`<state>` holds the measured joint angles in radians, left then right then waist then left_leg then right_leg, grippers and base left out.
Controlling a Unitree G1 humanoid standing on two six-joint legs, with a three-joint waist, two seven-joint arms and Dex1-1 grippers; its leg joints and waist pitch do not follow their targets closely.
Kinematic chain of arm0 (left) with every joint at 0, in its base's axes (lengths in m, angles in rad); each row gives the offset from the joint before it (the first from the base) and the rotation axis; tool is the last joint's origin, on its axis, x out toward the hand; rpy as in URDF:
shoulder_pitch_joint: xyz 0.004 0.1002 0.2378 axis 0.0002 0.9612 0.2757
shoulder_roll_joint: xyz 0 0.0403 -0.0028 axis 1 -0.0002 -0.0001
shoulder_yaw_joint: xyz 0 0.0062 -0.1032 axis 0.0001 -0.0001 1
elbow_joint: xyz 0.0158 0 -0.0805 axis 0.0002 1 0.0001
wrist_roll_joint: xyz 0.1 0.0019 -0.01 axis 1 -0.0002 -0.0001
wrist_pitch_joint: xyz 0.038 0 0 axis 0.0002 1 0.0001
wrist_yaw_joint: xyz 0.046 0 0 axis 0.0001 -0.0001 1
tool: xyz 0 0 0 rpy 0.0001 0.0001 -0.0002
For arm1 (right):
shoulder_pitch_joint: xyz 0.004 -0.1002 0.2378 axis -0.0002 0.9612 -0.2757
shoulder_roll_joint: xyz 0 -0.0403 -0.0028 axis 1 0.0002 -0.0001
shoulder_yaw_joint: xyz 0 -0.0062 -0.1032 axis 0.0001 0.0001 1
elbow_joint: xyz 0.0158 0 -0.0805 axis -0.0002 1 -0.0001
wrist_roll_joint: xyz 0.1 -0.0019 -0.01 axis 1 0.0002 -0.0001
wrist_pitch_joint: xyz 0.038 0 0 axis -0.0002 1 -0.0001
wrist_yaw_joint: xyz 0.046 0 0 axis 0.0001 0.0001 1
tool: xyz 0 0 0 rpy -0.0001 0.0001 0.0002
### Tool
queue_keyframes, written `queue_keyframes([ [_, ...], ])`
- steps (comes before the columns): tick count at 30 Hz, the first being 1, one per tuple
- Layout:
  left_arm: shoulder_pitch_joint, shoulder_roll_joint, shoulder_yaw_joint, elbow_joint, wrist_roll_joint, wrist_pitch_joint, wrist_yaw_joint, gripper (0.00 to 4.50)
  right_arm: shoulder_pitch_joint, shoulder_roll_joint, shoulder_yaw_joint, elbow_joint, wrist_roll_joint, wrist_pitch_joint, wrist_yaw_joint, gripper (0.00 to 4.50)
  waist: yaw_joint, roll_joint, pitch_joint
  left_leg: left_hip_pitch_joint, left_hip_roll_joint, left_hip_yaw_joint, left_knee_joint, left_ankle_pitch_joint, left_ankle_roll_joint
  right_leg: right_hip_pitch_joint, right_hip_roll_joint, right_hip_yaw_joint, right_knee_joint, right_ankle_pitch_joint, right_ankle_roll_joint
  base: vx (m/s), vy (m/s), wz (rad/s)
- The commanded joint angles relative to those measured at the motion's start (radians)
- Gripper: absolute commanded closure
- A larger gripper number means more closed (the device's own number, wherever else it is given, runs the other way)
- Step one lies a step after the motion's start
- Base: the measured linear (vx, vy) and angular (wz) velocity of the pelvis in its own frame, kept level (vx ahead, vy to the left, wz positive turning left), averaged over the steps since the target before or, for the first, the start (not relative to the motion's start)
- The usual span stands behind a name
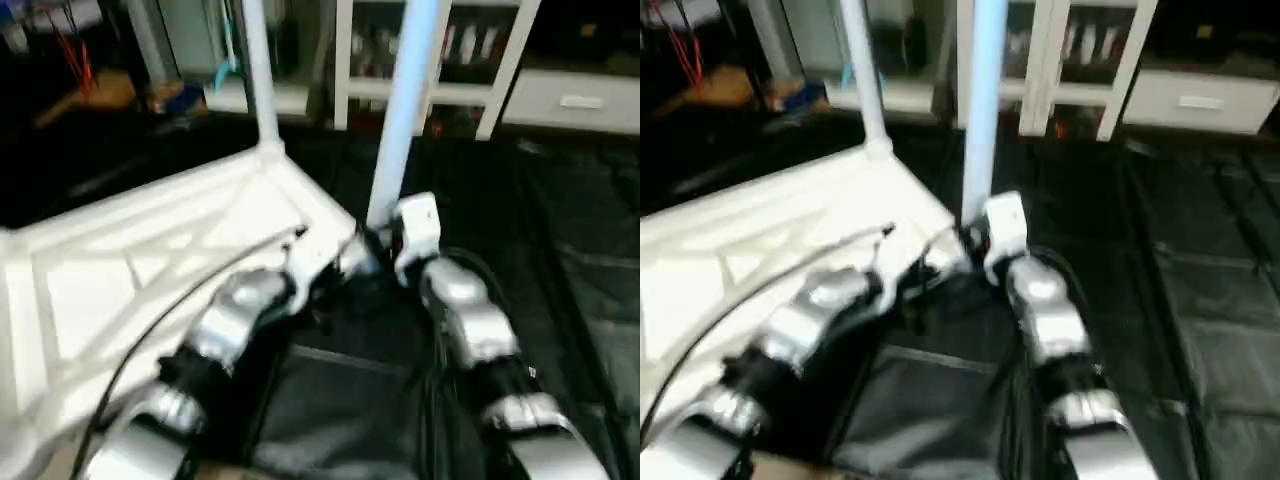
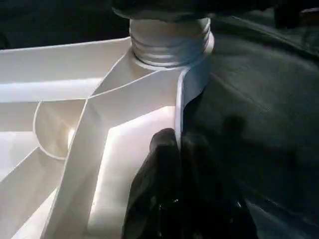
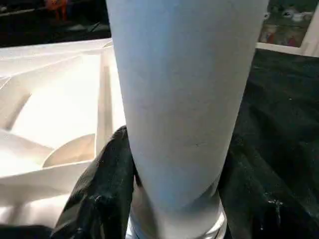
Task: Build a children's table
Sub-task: Rotate leg to tighten
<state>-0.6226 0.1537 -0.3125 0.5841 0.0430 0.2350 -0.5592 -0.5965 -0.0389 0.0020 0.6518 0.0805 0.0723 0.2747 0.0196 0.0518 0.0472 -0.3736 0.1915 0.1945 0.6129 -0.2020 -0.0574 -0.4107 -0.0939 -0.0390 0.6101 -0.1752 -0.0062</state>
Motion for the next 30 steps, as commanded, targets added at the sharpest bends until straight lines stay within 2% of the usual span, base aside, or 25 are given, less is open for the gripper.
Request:
queue_keyframes([
  [1, -0.063, 0.006, 0.102, 0.057, 0.015, -0.031, 0.164, 4.5, -0.01, 0.089, 0.046, 0.032, 0.034, -0.037, 0.056, 2.57, 0.0, -0.007, -0.081, 0.007, 0.017, -0.012, -0.063, -0.066, 0.088, 0.055, -0.033, 0.023, -0.051, 0.016, -0.263, 0.0, 0.0, 0.0],
  [3, -0.067, 0.003, 0.103, 0.066, 0.014, -0.034, 0.163, 4.5, -0.018, 0.097, 0.042, 0.039, 0.032, -0.046, 0.053, 2.57, 0.002, -0.007, -0.081, 0.008, 0.018, -0.011, -0.063, -0.074, 0.099, 0.056, -0.034, 0.022, -0.051, 0.008, -0.271, 0.0, 0.0, 0.0],
  [5, -0.058, 0.005, 0.1, 0.06, 0.006, -0.031, 0.137, 4.5, -0.019, 0.104, 0.033, 0.024, 0.06, -0.05, 0.109, 2.57, 0.003, -0.007, -0.079, 0.008, 0.021, -0.01, -0.064, -0.082, 0.105, 0.054, -0.034, 0.023, -0.052, 0.0, -0.272, 0.0, 0.0, 0.0],
  [6, -0.055, 0.006, 0.099, 0.059, 0.004, -0.03, 0.131, 4.5, -0.017, 0.107, 0.028, 0.016, 0.077, -0.053, 0.14, 2.22, 0.004, -0.009, -0.079, 0.009, 0.021, -0.01, -0.064, -0.085, 0.106, 0.054, -0.034, 0.023, -0.053, -0.004, -0.272, 0.0, 0.0, 0.0],
  [7, -0.041, 0.018, 0.086, 0.044, 0.003, -0.033, 0.102, 4.5, -0.006, 0.093, 0.036, -0.009, 0.081, -0.093, 0.182, 2.22, 0.009, -0.005, -0.08, 0.009, 0.023, -0.01, -0.063, -0.084, 0.11, 0.054, -0.035, 0.023, -0.051, -0.002, -0.273, 0.0, 0.0, 0.0],
  [8, -0.04, 0.018, 0.086, 0.042, 0.003, -0.033, 0.1, 4.5, -0.006, 0.092, 0.035, -0.01, 0.082, -0.092, 0.184, 1.84, 0.009, -0.006, -0.081, 0.008, 0.023, -0.01, -0.063, -0.08, 0.113, 0.054, -0.036, 0.023, -0.05, 0.005, -0.273, 0.0, 0.0, 0.0],
  [11, -0.004, 0.037, 0.078, -0.014, -0.018, -0.03, 0.027, 4.5, 0.001, 0.054, 0.025, -0.05, 0.11, -0.088, 0.244, 1.74, 0.006, -0.009, -0.08, -0.001, 0.022, -0.012, -0.062, -0.073, 0.133, 0.06, -0.036, 0.021, -0.045, 0.033, -0.275, 0.0, 0.0, 0.0],
  [12, 0.015, 0.051, 0.07, -0.048, -0.025, -0.022, -0.011, 4.5, 0.004, 0.028, 0.027, -0.068, 0.12, -0.078, 0.288, 1.74, -0.001, -0.01, -0.081, -0.001, 0.023, -0.013, -0.061, -0.069, 0.138, 0.061, -0.035, 0.019, -0.044, 0.04, -0.277, 0.0, 0.0, 0.0],
  [13, 0.05, 0.078, 0.051, -0.108, -0.038, -0.018, -0.088, 4.5, 0.006, -0.026, 0.045, -0.088, 0.111, -0.093, 0.369, 1.46, -0.008, -0.01, -0.081, -0.003, 0.023, -0.014, -0.059, -0.064, 0.148, 0.06, -0.034, 0.019, -0.043, 0.049, -0.283, 0.0, 0.0, 0.0],
  [14, 0.05, 0.078, 0.051, -0.108, -0.038, -0.018, -0.088, 4.5, 0.006, -0.026, 0.045, -0.088, 0.111, -0.093, 0.369, 1.46, -0.009, -0.01, -0.081, -0.002, 0.024, -0.014, -0.06, -0.064, 0.151, 0.061, -0.035, 0.018, -0.044, 0.043, -0.285, 0.0, 0.0, 0.0],
  [15, 0.071, 0.096, 0.04, -0.145, -0.046, -0.008, -0.13, 4.5, 0.01, -0.062, 0.062, -0.099, 0.101, -0.102, 0.424, 1.39, -0.01, -0.005, -0.081, 0.003, 0.027, -0.013, -0.058, -0.064, 0.154, 0.055, -0.033, 0.018, -0.045, 0.038, -0.292, 0.0, 0.0, 0.0],
  [17, 0.112, 0.136, 0.012, -0.212, -0.061, -0.024, -0.217, 4.5, 0.022, -0.126, 0.088, -0.125, 0.092, -0.103, 0.525, 1.34, -0.007, -0.004, -0.079, 0.004, 0.029, -0.011, -0.058, -0.064, 0.155, 0.054, -0.032, 0.018, -0.044, 0.039, -0.303, 0.0, 0.0, 0.0],
  [19, 0.144, 0.167, -0.008, -0.266, -0.082, -0.032, -0.278, 4.5, 0.038, -0.171, 0.105, -0.153, 0.1, -0.092, 0.605, 1.34, 0.001, -0.003, -0.078, 0.01, 0.033, -0.011, -0.06, -0.087, 0.147, 0.052, -0.032, 0.019, -0.047, 0.011, -0.3, 0.0, 0.0, 0.0],
  [21, 0.187, 0.205, -0.026, -0.344, -0.114, -0.014, -0.346, 4.5, 0.067, -0.233, 0.13, -0.197, 0.108, -0.085, 0.708, 1.34, 0.009, -0.001, -0.075, 0.011, 0.034, -0.01, -0.062, -0.097, 0.139, 0.049, -0.033, 0.02, -0.046, -0.003, -0.294, 0.0, 0.0, 0.0],
  [22, 0.211, 0.224, -0.035, -0.383, -0.126, -0.004, -0.374, 4.5, 0.086, -0.265, 0.139, -0.219, 0.115, -0.078, 0.758, 1.34, 0.014, -0.004, -0.074, 0.013, 0.036, -0.009, -0.064, -0.111, 0.131, 0.048, -0.031, 0.02, -0.047, -0.012, -0.293, 0.0, 0.0, 0.0],
  [24, 0.25, 0.253, -0.042, -0.446, -0.136, 0.013, -0.406, 4.5, 0.116, -0.317, 0.147, -0.254, 0.14, -0.054, 0.837, 1.34, 0.021, -0.002, -0.071, 0.015, 0.038, -0.008, -0.067, -0.144, 0.118, 0.045, -0.031, 0.021, -0.049, -0.04, -0.29, 0.0, 0.0, 0.0],
  [27, 0.286, 0.279, -0.04, -0.498, -0.139, 0.03, -0.426, 4.5, 0.141, -0.368, 0.155, -0.283, 0.162, -0.029, 0.91, 1.34, 0.023, -0.004, -0.066, 0.018, 0.037, -0.007, -0.073, -0.206, 0.087, 0.043, -0.032, 0.024, -0.06, -0.131, -0.268, 0.0, 0.0, 0.0],
  [29, 0.296, 0.29, -0.041, -0.511, -0.134, 0.031, -0.43, 4.5, 0.15, -0.388, 0.165, -0.288, 0.151, -0.04, 0.928, 1.34, 0.02, -0.007, -0.063, 0.013, 0.036, -0.01, -0.077, -0.224, 0.074, 0.045, -0.033, 0.024, -0.064, -0.173, -0.25, 0.0, 0.0, 0.0],
  [30, 0.304, 0.298, -0.041, -0.52, -0.131, 0.031, -0.433, 4.5, 0.157, -0.403, 0.172, -0.292, 0.143, -0.047, 0.942, 1.34, 0.019, -0.007, -0.061, 0.014, 0.035, -0.01, -0.078, -0.244, 0.064, 0.042, -0.033, 0.024, -0.069, -0.212, -0.237, 0.0, 0.0, 0.0],
])
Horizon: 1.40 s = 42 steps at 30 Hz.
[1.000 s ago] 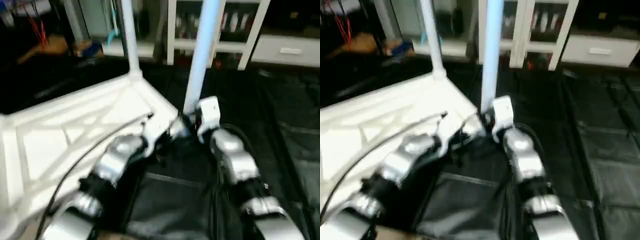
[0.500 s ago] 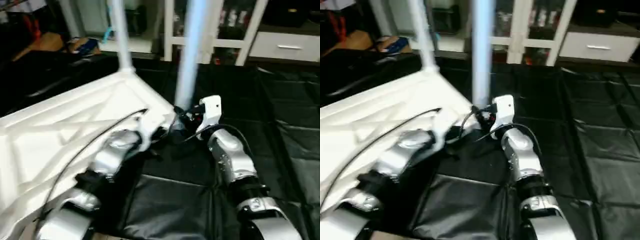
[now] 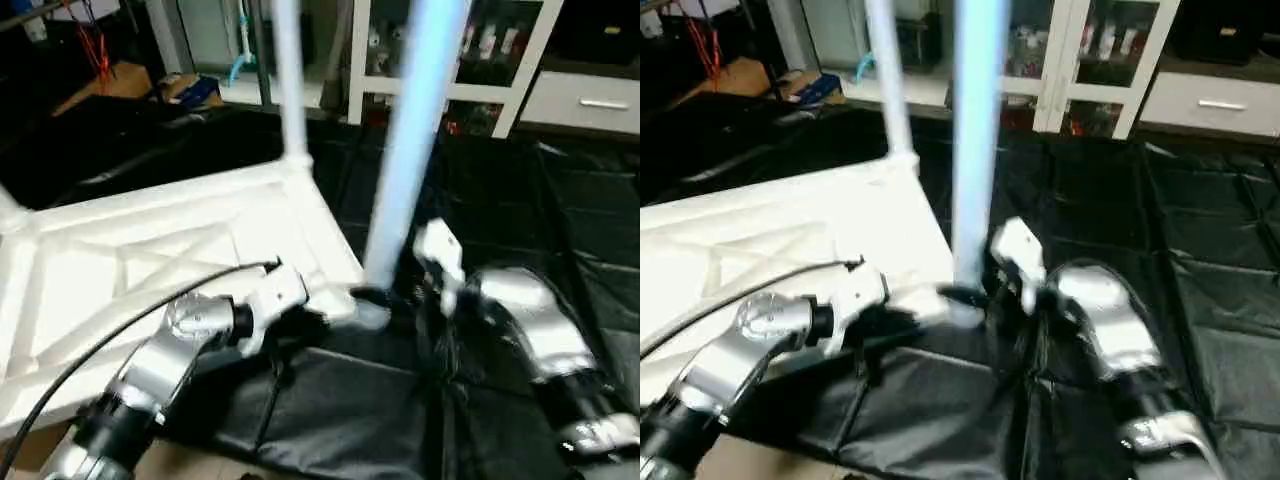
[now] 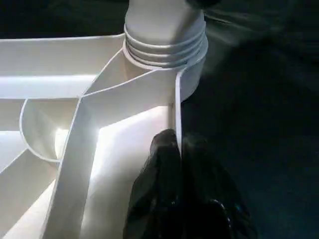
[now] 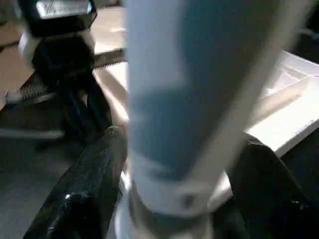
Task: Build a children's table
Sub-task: Rotate leg to tighten
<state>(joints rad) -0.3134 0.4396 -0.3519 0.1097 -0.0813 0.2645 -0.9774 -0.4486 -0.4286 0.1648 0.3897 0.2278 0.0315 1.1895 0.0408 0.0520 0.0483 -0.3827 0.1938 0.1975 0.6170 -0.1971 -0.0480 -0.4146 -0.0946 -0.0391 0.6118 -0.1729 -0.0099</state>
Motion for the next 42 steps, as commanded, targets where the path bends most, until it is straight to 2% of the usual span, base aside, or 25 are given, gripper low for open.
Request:
queue_keyframes([
  [1, 0.005, 0.02, 0.001, -0.06, -0.012, 0.009, -0.02, 4.5, 0.018, -0.027, 0.013, -0.04, -0.002, 0.001, 0.047, 1.34, -0.004, -0.008, -0.062, 0.024, 0.034, -0.014, -0.083, -0.265, 0.047, 0.046, -0.033, 0.026, -0.073, -0.239, -0.223, 0.0, 0.0, 0.0],
  [3, 0.029, 0.038, 0.007, -0.103, -0.03, 0.033, -0.029, 4.5, 0.038, -0.051, 0.01, -0.067, 0.015, 0.025, 0.082, 1.34, -0.009, -0.009, -0.062, 0.019, 0.032, -0.016, -0.085, -0.262, 0.045, 0.048, -0.033, 0.026, -0.073, -0.246, -0.215, 0.0, 0.0, 0.0],
  [6, 0.038, 0.043, 0.007, -0.119, -0.032, 0.042, -0.033, 4.5, 0.037, -0.049, 0.002, -0.063, 0.023, 0.033, 0.082, 1.34, -0.013, -0.008, -0.064, 0.018, 0.03, -0.016, -0.082, -0.242, 0.053, 0.046, -0.032, 0.025, -0.073, -0.236, -0.218, 0.0, 0.0, 0.0],
  [7, 0.042, 0.044, 0.008, -0.127, -0.033, 0.047, -0.036, 4.5, 0.036, -0.047, 0.0, -0.061, 0.031, 0.042, 0.083, 1.51, -0.013, -0.007, -0.065, 0.017, 0.03, -0.017, -0.081, -0.231, 0.055, 0.047, -0.032, 0.024, -0.072, -0.218, -0.222, 0.0, 0.0, 0.0],
  [9, 0.041, 0.045, 0.006, -0.13, -0.033, 0.049, -0.04, 4.5, 0.033, -0.043, 0.003, -0.053, 0.038, 0.05, 0.087, 1.51, -0.013, -0.007, -0.066, 0.018, 0.03, -0.015, -0.079, -0.222, 0.06, 0.046, -0.031, 0.024, -0.071, -0.203, -0.227, 0.0, 0.0, 0.0],
  [10, 0.041, 0.045, 0.005, -0.131, -0.033, 0.05, -0.04, 4.5, 0.033, -0.043, 0.003, -0.053, 0.039, 0.051, 0.087, 1.72, -0.013, -0.007, -0.067, 0.017, 0.03, -0.016, -0.079, -0.211, 0.064, 0.047, -0.03, 0.024, -0.069, -0.188, -0.231, 0.0, 0.0, 0.0],
  [15, 0.04, 0.051, 0.0, -0.145, -0.036, 0.065, -0.044, 4.5, 0.035, -0.039, 0.006, -0.054, 0.048, 0.069, 0.106, 2.07, -0.01, -0.006, -0.072, 0.016, 0.029, -0.015, -0.073, -0.157, 0.088, 0.05, -0.029, 0.022, -0.059, -0.107, -0.253, 0.0, 0.0, 0.0],
  [17, 0.041, 0.052, -0.002, -0.149, -0.037, 0.068, -0.047, 4.5, 0.035, -0.038, 0.005, -0.05, 0.05, 0.074, 0.111, 2.17, -0.01, -0.006, -0.072, 0.015, 0.029, -0.015, -0.073, -0.156, 0.093, 0.05, -0.029, 0.021, -0.059, -0.101, -0.257, 0.0, 0.0, 0.0],
  [21, 0.042, 0.054, -0.002, -0.151, -0.036, 0.071, -0.05, 4.5, 0.033, -0.039, 0.002, -0.047, 0.056, 0.083, 0.116, 2.51, -0.01, -0.006, -0.069, 0.017, 0.03, -0.015, -0.075, -0.183, 0.082, 0.05, -0.03, 0.022, -0.063, -0.142, -0.252, 0.0, 0.0, 0.0],
  [27, 0.044, 0.058, -0.004, -0.154, -0.036, 0.077, -0.053, 4.5, 0.034, -0.034, -0.01, -0.05, 0.074, 0.103, 0.111, 2.61, -0.011, -0.005, -0.069, 0.018, 0.029, -0.015, -0.076, -0.195, 0.069, 0.049, -0.03, 0.022, -0.065, -0.158, -0.243, 0.0, 0.0, 0.0],
  [30, 0.036, 0.046, -0.006, -0.136, -0.028, 0.077, -0.039, 4.5, 0.031, 0.002, -0.033, -0.028, 0.06, 0.105, 0.019, 2.61, -0.011, -0.006, -0.07, 0.017, 0.03, -0.015, -0.075, -0.184, 0.071, 0.049, -0.03, 0.022, -0.063, -0.147, -0.245, 0.0, 0.0, 0.0],
  [32, 0.014, 0.02, -0.004, -0.092, -0.007, 0.073, 0.002, 4.5, 0.024, 0.046, -0.051, 0.017, 0.016, 0.085, -0.116, 2.62, -0.015, -0.008, -0.066, 0.014, 0.027, -0.015, -0.078, -0.193, 0.06, 0.047, -0.031, 0.023, -0.066, -0.178, -0.237, 0.0, 0.0, 0.0],
  [33, -0.014, -0.007, 0.0, -0.043, 0.016, 0.065, 0.048, 4.5, 0.023, 0.071, -0.059, 0.041, -0.004, 0.076, -0.186, 2.62, -0.018, -0.009, -0.067, 0.015, 0.025, -0.017, -0.078, -0.205, 0.046, 0.049, -0.031, 0.022, -0.069, -0.209, -0.224, 0.0, 0.0, 0.0],
  [34, -0.046, -0.037, 0.006, 0.012, 0.039, 0.059, 0.1, 4.5, 0.02, 0.099, -0.069, 0.063, -0.022, 0.069, -0.262, 2.62, -0.021, -0.006, -0.064, 0.02, 0.025, -0.014, -0.079, -0.227, 0.033, 0.04, -0.03, 0.025, -0.076, -0.247, -0.214, 0.0, 0.0, 0.0],
  [35, -0.073, -0.061, 0.011, 0.058, 0.055, 0.054, 0.141, 4.5, 0.017, 0.123, -0.08, 0.077, -0.029, 0.075, -0.324, 2.62, -0.022, -0.007, -0.066, 0.024, 0.023, -0.015, -0.079, -0.235, 0.015, 0.04, -0.029, 0.025, -0.077, -0.263, -0.206, 0.0, 0.0, 0.0],
  [36, -0.073, -0.061, 0.011, 0.058, 0.055, 0.054, 0.141, 4.5, 0.017, 0.123, -0.08, 0.077, -0.029, 0.075, -0.324, 2.62, -0.02, -0.006, -0.068, 0.023, 0.021, -0.017, -0.079, -0.234, 0.009, 0.042, -0.03, 0.023, -0.076, -0.265, -0.203, 0.0, 0.0, 0.0],
  [37, -0.121, -0.093, 0.016, 0.135, 0.087, 0.031, 0.208, 4.5, 0.009, 0.166, -0.095, 0.094, -0.043, 0.088, -0.427, 2.62, -0.02, -0.007, -0.066, 0.02, 0.021, -0.017, -0.081, -0.237, 0.007, 0.043, -0.029, 0.023, -0.079, -0.267, -0.192, 0.0, 0.0, 0.0],
  [38, -0.127, -0.097, 0.016, 0.144, 0.091, 0.028, 0.216, 4.5, 0.008, 0.171, -0.097, 0.096, -0.044, 0.09, -0.439, 2.62, -0.02, -0.005, -0.067, 0.022, 0.022, -0.017, -0.081, -0.243, 0.004, 0.04, -0.029, 0.024, -0.078, -0.266, -0.191, 0.0, 0.0, 0.0],
  [39, -0.157, -0.117, 0.023, 0.191, 0.1, 0.022, 0.255, 4.5, -0.006, 0.198, -0.107, 0.119, -0.062, 0.086, -0.516, 2.62, -0.021, -0.002, -0.07, 0.02, 0.021, -0.02, -0.081, -0.242, 0.003, 0.044, -0.03, 0.023, -0.076, -0.255, -0.187, 0.0, 0.0, 0.0],
  [40, -0.216, -0.153, 0.033, 0.282, 0.123, -0.001, 0.336, 4.5, -0.041, 0.25, -0.127, 0.171, -0.089, 0.073, -0.661, 2.62, -0.025, -0.003, -0.068, 0.022, 0.016, -0.015, -0.08, -0.248, -0.003, 0.036, -0.026, 0.023, -0.081, -0.262, -0.183, 0.0, 0.0, 0.0],
  [41, -0.248, -0.172, 0.039, 0.331, 0.135, -0.009, 0.377, 4.5, -0.063, 0.279, -0.137, 0.203, -0.105, 0.059, -0.741, 2.62, -0.024, -0.003, -0.072, 0.025, 0.018, -0.018, -0.079, -0.249, -0.009, 0.037, -0.029, 0.024, -0.078, -0.258, -0.187, 0.0, 0.0, 0.0],
  [42, -0.271, -0.189, 0.047, 0.368, 0.142, -0.013, 0.413, 4.5, -0.081, 0.302, -0.144, 0.227, -0.112, 0.048, -0.798, 2.62, -0.029, -0.002, -0.073, 0.019, 0.014, -0.019, -0.08, -0.242, -0.014, 0.04, -0.029, 0.022, -0.078, -0.256, -0.185, 0.0, 0.0, 0.0],
])
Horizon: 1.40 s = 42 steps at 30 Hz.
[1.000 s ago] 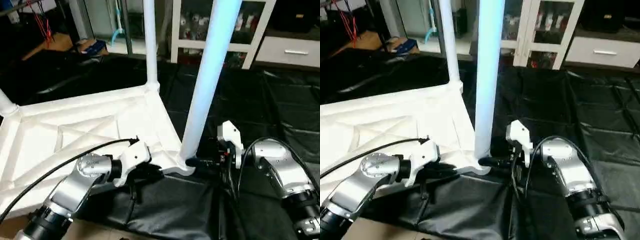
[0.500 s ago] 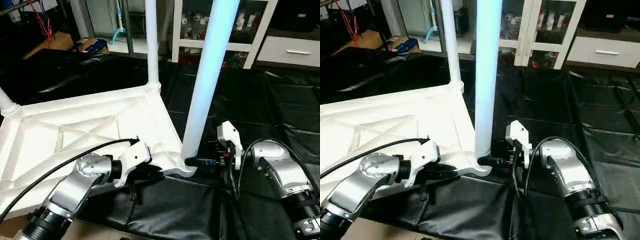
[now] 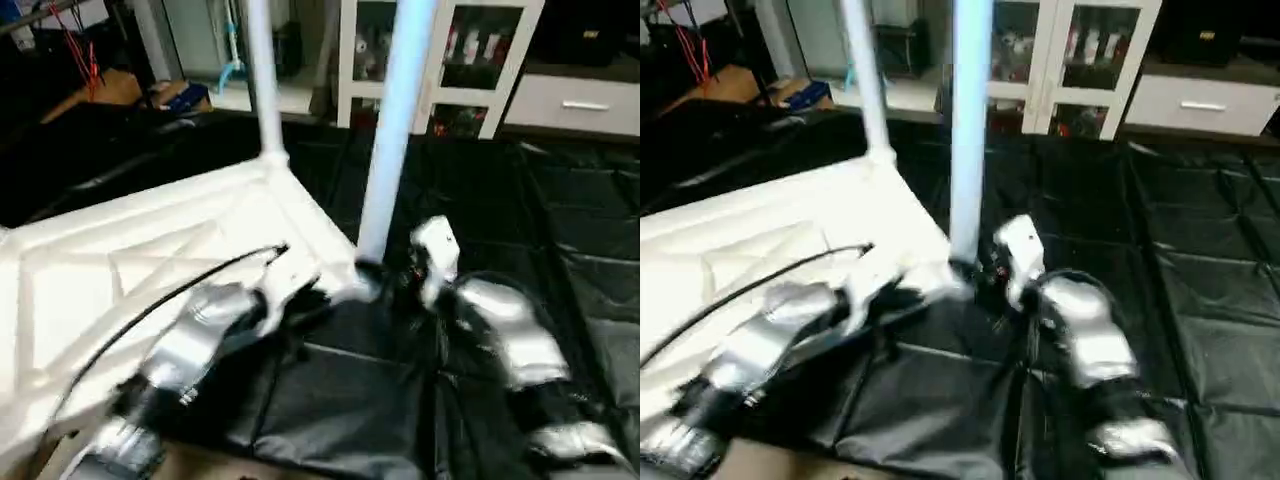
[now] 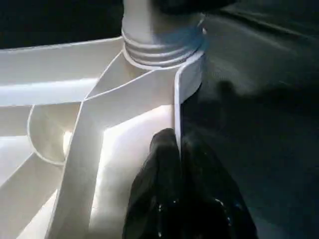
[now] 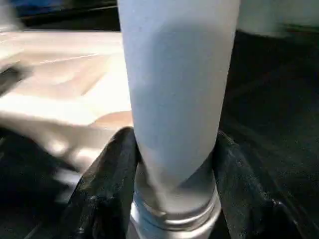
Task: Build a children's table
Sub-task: Rotate leg to tighten
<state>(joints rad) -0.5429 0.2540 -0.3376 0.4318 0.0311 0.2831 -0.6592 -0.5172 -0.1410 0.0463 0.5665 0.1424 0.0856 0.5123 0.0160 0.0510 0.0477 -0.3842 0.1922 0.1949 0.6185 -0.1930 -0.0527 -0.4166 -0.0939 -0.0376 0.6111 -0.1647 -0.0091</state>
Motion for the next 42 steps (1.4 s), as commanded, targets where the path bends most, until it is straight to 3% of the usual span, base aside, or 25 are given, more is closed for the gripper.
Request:
queue_keyframes([
  [1, -0.065, -0.019, 0.038, 0.082, 0.036, -0.041, 0.129, 4.5, -0.031, 0.042, -0.035, 0.074, -0.024, -0.013, -0.173, 2.63, -0.005, -0.001, -0.072, 0.019, 0.016, -0.017, -0.082, -0.248, -0.011, 0.042, -0.031, 0.02, -0.079, -0.27, -0.182, 0.0, 0.0, 0.0],
  [2, -0.105, -0.051, 0.05, 0.147, 0.041, -0.057, 0.184, 4.5, -0.062, 0.095, -0.049, 0.113, -0.019, -0.024, -0.248, 2.63, -0.006, -0.002, -0.074, 0.02, 0.016, -0.016, -0.08, -0.244, -0.008, 0.041, -0.032, 0.021, -0.08, -0.251, -0.188, 0.0, 0.0, 0.0],
  [5, -0.135, -0.074, 0.06, 0.206, 0.049, -0.079, 0.219, 4.5, -0.085, 0.129, -0.047, 0.142, -0.027, -0.049, -0.29, 2.63, -0.003, -0.008, -0.077, 0.015, 0.018, -0.016, -0.078, -0.213, 0.012, 0.046, -0.032, 0.02, -0.074, -0.186, -0.202, 0.0, 0.0, 0.0],
  [6, -0.151, -0.084, 0.063, 0.241, 0.055, -0.097, 0.237, 4.5, -0.099, 0.149, -0.039, 0.158, -0.035, -0.068, -0.303, 2.63, -0.001, -0.002, -0.077, 0.016, 0.017, -0.016, -0.078, -0.2, 0.02, 0.046, -0.032, 0.019, -0.072, -0.164, -0.21, 0.0, 0.0, 0.0],
  [11, -0.178, -0.101, 0.07, 0.321, 0.056, -0.146, 0.256, 4.5, -0.128, 0.203, -0.03, 0.183, -0.026, -0.111, -0.268, 2.63, 0.007, -0.004, -0.08, 0.014, 0.018, -0.013, -0.073, -0.151, 0.063, 0.053, -0.034, 0.018, -0.062, -0.071, -0.239, 0.0, 0.0, 0.0],
  [12, -0.178, -0.098, 0.07, 0.331, 0.055, -0.159, 0.252, 4.5, -0.127, 0.211, -0.035, 0.176, -0.008, -0.122, -0.234, 2.07, 0.009, -0.008, -0.078, 0.014, 0.019, -0.012, -0.074, -0.16, 0.069, 0.053, -0.034, 0.019, -0.064, -0.082, -0.24, 0.0, 0.0, 0.0],
  [14, -0.159, -0.081, 0.066, 0.303, 0.047, -0.164, 0.215, 4.5, -0.112, 0.197, -0.03, 0.127, 0.02, -0.14, -0.147, 1.93, 0.012, -0.007, -0.078, 0.015, 0.021, -0.012, -0.075, -0.184, 0.075, 0.055, -0.038, 0.02, -0.066, -0.107, -0.239, 0.0, 0.0, 0.0],
  [16, -0.144, -0.069, 0.068, 0.278, 0.036, -0.181, 0.176, 4.5, -0.103, 0.174, -0.028, 0.094, 0.041, -0.129, -0.09, 1.75, 0.004, -0.008, -0.074, 0.003, 0.02, -0.017, -0.08, -0.196, 0.076, 0.064, -0.037, 0.016, -0.063, -0.127, -0.224, 0.0, 0.0, 0.0],
  [17, -0.117, -0.048, 0.06, 0.232, 0.023, -0.21, 0.108, 4.5, -0.101, 0.135, -0.04, 0.067, 0.057, -0.113, -0.05, 1.61, -0.007, -0.004, -0.075, 0.004, 0.022, -0.022, -0.082, -0.197, 0.073, 0.062, -0.037, 0.013, -0.065, -0.133, -0.222, 0.0, 0.0, 0.0],
  [19, -0.101, -0.04, 0.057, 0.201, 0.012, -0.211, 0.07, 4.5, -0.101, 0.114, -0.049, 0.054, 0.067, -0.098, -0.029, 1.54, -0.009, -0.004, -0.075, 0.014, 0.025, -0.017, -0.078, -0.207, 0.073, 0.052, -0.036, 0.017, -0.068, -0.13, -0.245, 0.0, 0.0, 0.0],
  [21, -0.083, -0.027, 0.049, 0.169, 0.001, -0.216, 0.026, 4.5, -0.103, 0.089, -0.055, 0.044, 0.075, -0.079, 0.009, 1.35, -0.007, -0.004, -0.075, 0.011, 0.025, -0.017, -0.078, -0.188, 0.074, 0.054, -0.036, 0.017, -0.064, -0.112, -0.257, 0.0, 0.0, 0.0],
  [22, -0.038, 0.001, 0.028, 0.087, -0.03, -0.224, -0.071, 4.5, -0.097, 0.025, -0.049, 0.013, 0.09, -0.045, 0.114, 1.22, -0.005, -0.006, -0.075, 0.011, 0.027, -0.018, -0.078, -0.189, 0.078, 0.06, -0.035, 0.016, -0.06, -0.102, -0.263, 0.0, 0.0, 0.0],
  [25, 0.024, 0.048, -0.004, -0.028, -0.058, -0.21, -0.167, 4.5, -0.076, -0.07, -0.039, -0.052, 0.124, -0.003, 0.267, 1.11, 0.001, 0.003, -0.073, 0.019, 0.031, -0.014, -0.077, -0.208, 0.081, 0.051, -0.033, 0.018, -0.062, -0.107, -0.268, 0.0, 0.0, 0.0],
  [29, 0.097, 0.096, -0.029, -0.159, -0.108, -0.171, -0.26, 4.5, -0.021, -0.186, 0.001, -0.137, 0.139, 0.011, 0.448, 1.11, 0.019, 0.0, -0.07, 0.021, 0.034, -0.011, -0.079, -0.219, 0.078, 0.048, -0.034, 0.02, -0.064, -0.127, -0.258, 0.0, 0.0, 0.0],
  [34, 0.181, 0.144, -0.039, -0.304, -0.166, -0.118, -0.347, 4.5, 0.07, -0.322, 0.057, -0.246, 0.182, 0.078, 0.665, 1.11, 0.023, -0.001, -0.06, 0.022, 0.036, -0.014, -0.09, -0.313, 0.044, 0.045, -0.034, 0.023, -0.077, -0.281, -0.22, 0.0, 0.0, 0.0],
  [37, 0.208, 0.157, -0.034, -0.356, -0.188, -0.088, -0.37, 4.5, 0.098, -0.354, 0.088, -0.267, 0.168, 0.092, 0.721, 1.11, 0.018, -0.005, -0.055, 0.021, 0.033, -0.015, -0.091, -0.345, 0.03, 0.039, -0.036, 0.024, -0.09, -0.382, -0.188, 0.0, 0.0, 0.0],
  [40, 0.225, 0.164, -0.032, -0.384, -0.195, -0.072, -0.378, 4.5, 0.11, -0.364, 0.105, -0.272, 0.155, 0.087, 0.746, 1.11, 0.014, -0.006, -0.054, 0.021, 0.031, -0.017, -0.091, -0.361, 0.024, 0.034, -0.034, 0.024, -0.094, -0.423, -0.168, 0.0, 0.0, 0.0],
  [42, 0.236, 0.172, -0.032, -0.412, -0.201, -0.052, -0.385, 4.5, 0.108, -0.359, 0.109, -0.268, 0.158, 0.084, 0.742, 1.37, 0.013, -0.007, -0.055, 0.019, 0.032, -0.02, -0.093, -0.359, 0.021, 0.035, -0.035, 0.023, -0.092, -0.423, -0.165, 0.0, 0.0, 0.0],
])
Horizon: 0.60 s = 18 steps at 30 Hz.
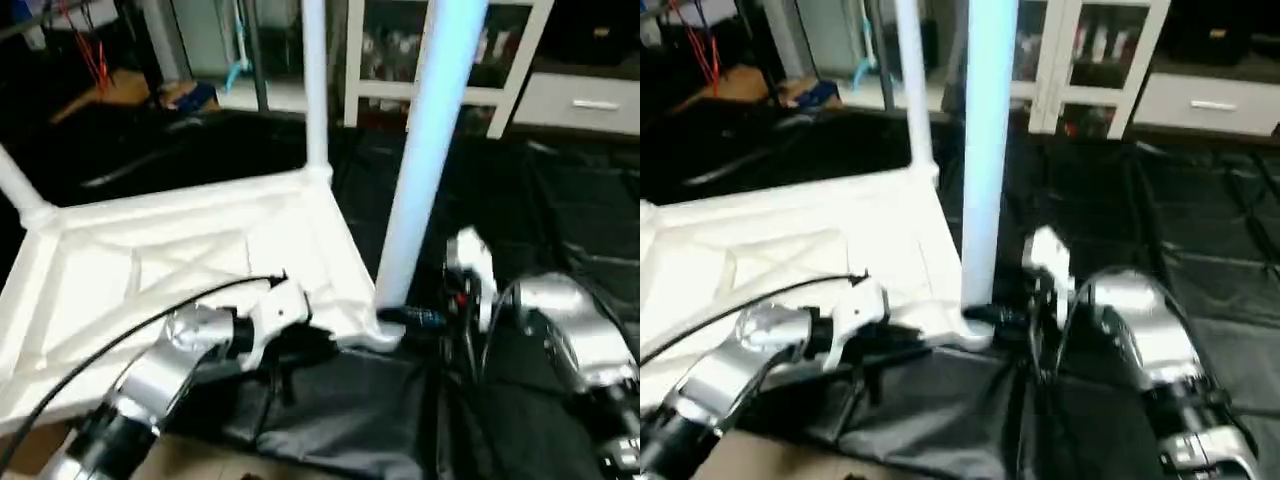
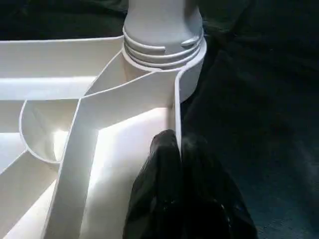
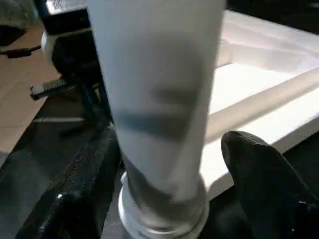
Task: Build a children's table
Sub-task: Rotate leg to tighten
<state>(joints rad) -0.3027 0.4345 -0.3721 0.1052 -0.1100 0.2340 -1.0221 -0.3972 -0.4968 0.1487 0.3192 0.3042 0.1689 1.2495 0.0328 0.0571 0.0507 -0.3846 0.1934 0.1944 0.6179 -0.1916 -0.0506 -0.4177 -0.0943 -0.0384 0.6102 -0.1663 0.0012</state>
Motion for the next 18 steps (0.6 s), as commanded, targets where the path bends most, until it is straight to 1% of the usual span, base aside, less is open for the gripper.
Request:
queue_keyframes([
  [1, -0.004, -0.008, 0.002, -0.087, -0.06, -0.002, -0.023, 4.5, -0.012, -0.003, 0.007, -0.021, -0.004, 0.001, 0.004, 1.44, -0.005, -0.012, -0.058, 0.019, 0.031, -0.019, -0.093, -0.357, 0.02, 0.035, -0.034, 0.024, -0.091, -0.417, -0.176, 0.0, 0.0, 0.0],
  [3, 0.0, -0.006, 0.003, -0.096, -0.062, 0.006, -0.025, 4.5, -0.013, -0.001, 0.008, -0.02, -0.003, 0.0, 0.001, 1.47, -0.006, -0.012, -0.058, 0.02, 0.03, -0.018, -0.092, -0.359, 0.021, 0.033, -0.032, 0.024, -0.092, -0.411, -0.176, 0.0, 0.0, 0.0],
  [4, 0.003, -0.004, 0.003, -0.107, -0.062, 0.015, -0.03, 4.5, -0.018, 0.007, 0.006, -0.014, -0.001, -0.001, -0.004, 1.57, -0.006, -0.011, -0.06, 0.019, 0.03, -0.019, -0.092, -0.349, 0.021, 0.035, -0.032, 0.025, -0.089, -0.395, -0.178, 0.0, 0.0, 0.0],
  [5, 0.005, -0.003, 0.004, -0.114, -0.062, 0.022, -0.034, 4.5, -0.022, 0.013, 0.005, -0.01, 0.003, 0.002, -0.003, 1.8, -0.006, -0.011, -0.061, 0.018, 0.031, -0.019, -0.092, -0.341, 0.023, 0.036, -0.033, 0.025, -0.088, -0.38, -0.181, 0.0, 0.0, 0.0],
  [6, 0.007, -0.002, 0.004, -0.119, -0.061, 0.028, -0.037, 4.5, -0.025, 0.016, 0.004, -0.007, 0.006, 0.007, 0.001, 1.85, -0.006, -0.011, -0.062, 0.018, 0.031, -0.018, -0.092, -0.332, 0.026, 0.037, -0.031, 0.025, -0.086, -0.356, -0.189, 0.0, 0.0, 0.0],
  [9, 0.007, -0.001, 0.004, -0.122, -0.06, 0.031, -0.04, 4.5, -0.029, 0.018, 0.003, -0.002, 0.009, 0.012, 0.005, 1.86, -0.005, -0.01, -0.064, 0.015, 0.03, -0.017, -0.089, -0.296, 0.038, 0.041, -0.031, 0.024, -0.08, -0.293, -0.208, 0.0, 0.0, 0.0],
  [13, 0.007, -0.001, 0.004, -0.122, -0.06, 0.031, -0.04, 4.5, -0.029, 0.018, 0.003, -0.002, 0.009, 0.012, 0.005, 1.86, -0.004, -0.009, -0.068, 0.014, 0.03, -0.015, -0.084, -0.254, 0.052, 0.044, -0.031, 0.024, -0.074, -0.234, -0.227, 0.0, 0.0, 0.0],
  [14, 0.007, -0.001, 0.004, -0.122, -0.06, 0.031, -0.04, 4.5, -0.029, 0.018, 0.003, -0.002, 0.009, 0.012, 0.005, 1.86, -0.004, -0.01, -0.068, 0.014, 0.03, -0.015, -0.084, -0.253, 0.054, 0.045, -0.031, 0.023, -0.074, -0.23, -0.229, 0.0, 0.0, 0.0],
  [15, 0.007, -0.001, 0.005, -0.122, -0.059, 0.033, -0.041, 4.5, -0.032, 0.018, 0.003, 0.001, 0.011, 0.017, 0.011, 2.14, -0.004, -0.01, -0.068, 0.014, 0.03, -0.015, -0.084, -0.255, 0.055, 0.045, -0.031, 0.023, -0.074, -0.233, -0.231, 0.0, 0.0, 0.0],
  [17, 0.01, 0.011, 0.002, -0.128, -0.058, 0.042, -0.054, 4.5, -0.028, 0.012, 0.003, -0.001, 0.02, 0.038, 0.027, 2.24, -0.004, -0.009, -0.067, 0.015, 0.029, -0.014, -0.084, -0.258, 0.055, 0.046, -0.03, 0.023, -0.074, -0.237, -0.233, 0.0, 0.0, 0.0],
  [18, 0.01, 0.015, 0.001, -0.128, -0.057, 0.044, -0.055, 4.5, -0.028, 0.017, 0.001, 0.002, 0.02, 0.04, 0.017, 2.33, -0.004, -0.008, -0.066, 0.016, 0.03, -0.014, -0.085, -0.27, 0.053, 0.045, -0.031, 0.023, -0.076, -0.254, -0.23, 0.0, 0.0, 0.0],
])
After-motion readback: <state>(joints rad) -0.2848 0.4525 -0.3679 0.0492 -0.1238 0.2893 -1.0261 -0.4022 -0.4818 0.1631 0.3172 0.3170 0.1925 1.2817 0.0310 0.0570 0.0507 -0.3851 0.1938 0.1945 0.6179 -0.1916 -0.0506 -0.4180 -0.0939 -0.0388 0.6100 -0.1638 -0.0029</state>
